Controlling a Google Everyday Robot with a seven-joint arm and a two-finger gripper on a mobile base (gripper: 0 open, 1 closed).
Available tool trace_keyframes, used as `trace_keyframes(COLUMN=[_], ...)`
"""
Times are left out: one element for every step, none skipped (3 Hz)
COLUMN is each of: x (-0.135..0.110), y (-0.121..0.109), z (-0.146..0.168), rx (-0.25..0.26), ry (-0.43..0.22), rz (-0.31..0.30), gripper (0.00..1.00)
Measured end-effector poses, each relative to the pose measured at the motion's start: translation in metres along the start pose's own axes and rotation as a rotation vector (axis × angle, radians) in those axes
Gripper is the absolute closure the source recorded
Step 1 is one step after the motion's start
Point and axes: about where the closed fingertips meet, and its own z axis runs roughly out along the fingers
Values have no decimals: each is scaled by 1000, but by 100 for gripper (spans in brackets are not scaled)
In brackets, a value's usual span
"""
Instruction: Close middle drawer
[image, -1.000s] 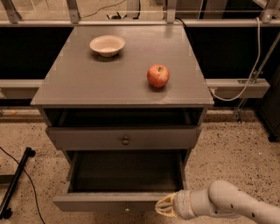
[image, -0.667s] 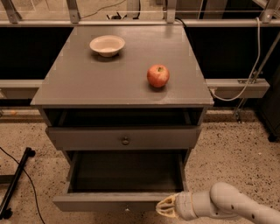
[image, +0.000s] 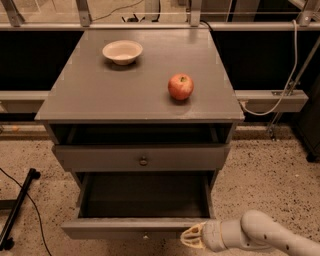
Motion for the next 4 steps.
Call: trace_keyframes(x=[3,2,1,1], y=[1,-4,-17,-33], z=[2,6,19,33], rx=[10,24,24,9], ry=[29,49,60,52], rz=[-13,-31,-52,-64], gripper=[100,100,100,100])
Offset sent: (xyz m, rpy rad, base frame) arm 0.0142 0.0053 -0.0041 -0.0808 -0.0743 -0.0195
